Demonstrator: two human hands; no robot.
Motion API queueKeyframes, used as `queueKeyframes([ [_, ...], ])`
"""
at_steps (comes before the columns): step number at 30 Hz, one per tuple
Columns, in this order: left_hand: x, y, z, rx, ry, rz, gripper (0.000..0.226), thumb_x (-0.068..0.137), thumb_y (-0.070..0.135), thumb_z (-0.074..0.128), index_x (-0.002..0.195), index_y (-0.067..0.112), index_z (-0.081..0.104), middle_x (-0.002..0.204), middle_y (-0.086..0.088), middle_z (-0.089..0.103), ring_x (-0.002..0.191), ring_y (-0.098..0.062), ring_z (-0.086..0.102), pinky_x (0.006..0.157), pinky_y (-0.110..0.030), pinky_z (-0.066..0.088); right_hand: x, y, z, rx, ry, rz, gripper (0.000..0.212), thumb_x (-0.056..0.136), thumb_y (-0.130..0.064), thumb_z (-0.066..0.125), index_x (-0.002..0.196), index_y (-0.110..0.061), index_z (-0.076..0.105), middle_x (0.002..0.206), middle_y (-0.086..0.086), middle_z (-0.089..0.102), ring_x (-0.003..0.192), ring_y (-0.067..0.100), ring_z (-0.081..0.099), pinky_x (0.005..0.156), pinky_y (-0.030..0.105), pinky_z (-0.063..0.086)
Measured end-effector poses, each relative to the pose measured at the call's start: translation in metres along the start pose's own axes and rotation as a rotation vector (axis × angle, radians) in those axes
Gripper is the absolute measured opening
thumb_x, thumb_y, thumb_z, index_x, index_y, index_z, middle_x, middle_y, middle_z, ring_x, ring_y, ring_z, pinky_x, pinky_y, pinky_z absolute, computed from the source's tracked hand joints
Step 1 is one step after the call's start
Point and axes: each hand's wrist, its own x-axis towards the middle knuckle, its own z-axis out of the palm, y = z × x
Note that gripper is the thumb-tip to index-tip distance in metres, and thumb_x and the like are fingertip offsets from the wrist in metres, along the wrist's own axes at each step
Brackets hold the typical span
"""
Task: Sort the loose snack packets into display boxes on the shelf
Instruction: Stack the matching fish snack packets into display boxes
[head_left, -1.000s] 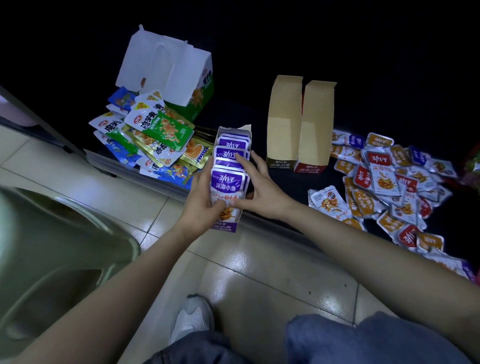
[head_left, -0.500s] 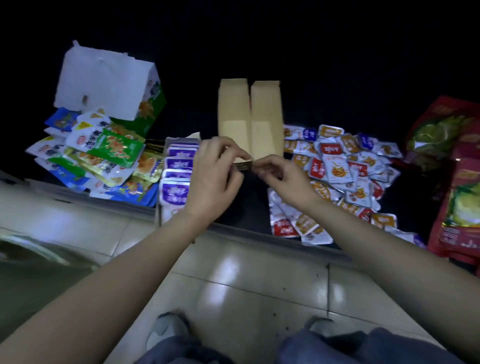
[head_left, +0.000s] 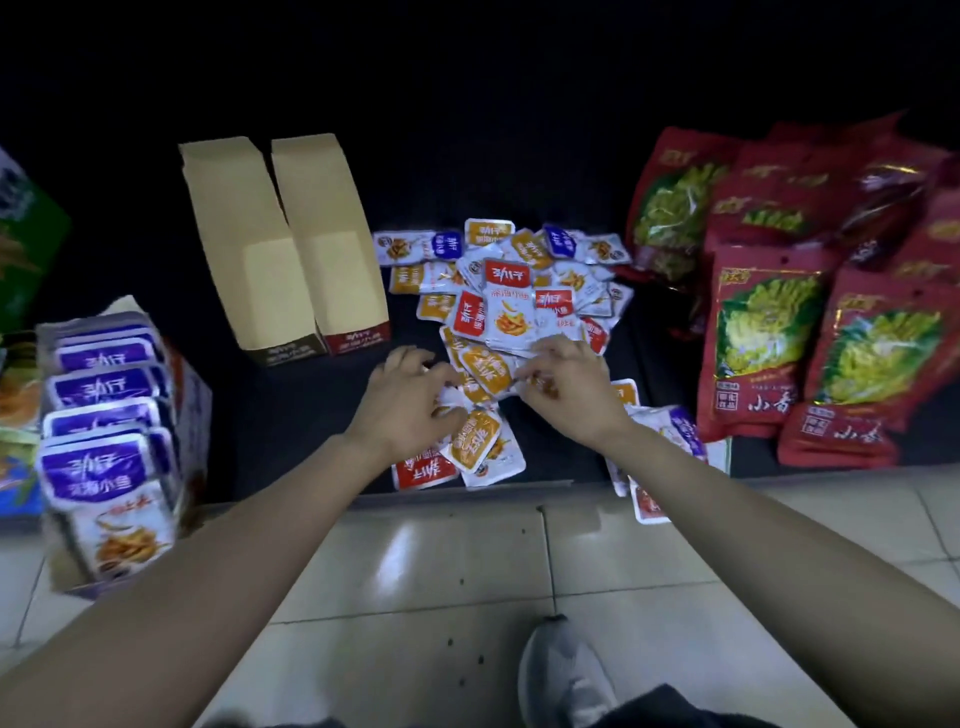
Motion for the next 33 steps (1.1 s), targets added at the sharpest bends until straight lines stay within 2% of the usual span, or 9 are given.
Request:
queueKeyframes([
  [3, 0.011, 0.001, -0.006, -0.018, 0.215, 0.110, 0.026, 0.086, 0.029, 0.067, 0.107, 0.014, 0.064, 0.115, -0.009, 0.052, 0.116, -0.028, 0.041, 0.096, -0.043, 0.040, 0.026, 0.003, -0.014, 0.146, 0.200, -0.069, 0.031, 0.083, -0.037, 0.047, 0.090, -0.015, 0.069, 0.094, 0.004, 0.062, 0.096, 0.024, 0.056, 0.086, 0.050, 0.046],
  [7, 0.035, 0.009, -0.017, 0.019, 0.223, 0.136, 0.044, 0.090, 0.022, 0.063, 0.132, 0.013, 0.052, 0.139, -0.012, 0.043, 0.129, -0.029, 0.036, 0.105, -0.045, 0.036, 0.066, 0.009, -0.020, 0.063, 0.024, -0.049, 0.057, 0.095, -0.046, 0.047, 0.146, -0.022, 0.040, 0.155, 0.004, 0.032, 0.144, 0.024, 0.023, 0.117, 0.049, 0.020],
  [9, 0.047, 0.010, -0.017, 0.028, 0.131, 0.107, 0.061, 0.094, 0.025, 0.058, 0.149, 0.019, 0.033, 0.158, -0.008, 0.022, 0.143, -0.028, 0.020, 0.116, -0.042, 0.025, 0.071, 0.010, -0.011, -0.008, -0.117, -0.043, 0.065, 0.096, -0.054, 0.039, 0.153, -0.026, 0.026, 0.161, -0.001, 0.018, 0.149, 0.019, 0.010, 0.120, 0.048, 0.009],
  [12, 0.052, 0.008, -0.010, 0.025, 0.015, 0.085, 0.064, 0.098, 0.027, 0.052, 0.155, 0.021, 0.022, 0.163, -0.005, 0.011, 0.148, -0.025, 0.011, 0.119, -0.039, 0.017, 0.059, 0.013, -0.003, 0.010, -0.073, -0.149, 0.064, 0.089, -0.054, 0.039, 0.147, -0.027, 0.038, 0.153, -0.003, 0.034, 0.142, 0.020, 0.023, 0.111, 0.037, 0.017],
  [18, 0.028, 0.009, 0.001, -0.024, 0.129, 0.097, 0.045, 0.087, 0.021, 0.064, 0.131, 0.015, 0.054, 0.138, -0.010, 0.044, 0.119, -0.031, 0.046, 0.095, -0.045, 0.044, 0.054, 0.022, -0.014, 0.177, -0.037, -0.323, 0.030, 0.091, -0.029, 0.061, 0.119, -0.018, 0.064, 0.118, 0.001, 0.057, 0.116, 0.019, 0.046, 0.101, 0.038, 0.036],
  [21, 0.017, 0.011, -0.003, -0.025, 0.108, 0.076, 0.043, 0.091, 0.024, 0.062, 0.133, 0.018, 0.054, 0.137, -0.009, 0.043, 0.121, -0.027, 0.044, 0.099, -0.042, 0.042, 0.078, 0.019, -0.021, 0.177, 0.054, -0.261, 0.040, 0.092, -0.016, 0.062, 0.132, -0.016, 0.057, 0.136, 0.009, 0.050, 0.129, 0.027, 0.041, 0.110, 0.049, 0.033],
  [25, 0.012, 0.010, -0.013, -0.017, 0.094, 0.073, 0.040, 0.091, 0.022, 0.062, 0.131, 0.017, 0.056, 0.133, -0.008, 0.046, 0.118, -0.025, 0.044, 0.098, -0.042, 0.041, 0.101, 0.015, -0.020, -0.058, -0.167, -0.097, 0.063, 0.099, -0.038, 0.050, 0.154, -0.023, 0.023, 0.163, 0.002, 0.012, 0.149, 0.022, 0.009, 0.117, 0.045, 0.011],
  [30, 0.029, 0.011, -0.028, -0.088, 0.151, 0.044, 0.039, 0.094, 0.016, 0.058, 0.132, 0.012, 0.055, 0.139, -0.012, 0.045, 0.126, -0.029, 0.042, 0.102, -0.041, 0.040, 0.099, 0.017, -0.016, 0.008, 0.066, -0.230, 0.043, 0.096, -0.031, 0.053, 0.136, -0.016, 0.052, 0.132, 0.008, 0.051, 0.126, 0.029, 0.043, 0.101, 0.039, 0.028],
  [33, 0.050, 0.020, -0.030, -0.094, 0.078, -0.007, 0.049, 0.099, 0.023, 0.052, 0.146, 0.016, 0.040, 0.155, -0.011, 0.027, 0.143, -0.028, 0.024, 0.115, -0.036, 0.025, 0.118, 0.029, -0.031, -0.049, 0.207, -0.098, 0.056, 0.094, -0.037, 0.045, 0.144, -0.012, 0.042, 0.147, 0.016, 0.039, 0.138, 0.035, 0.031, 0.108, 0.046, 0.025],
])
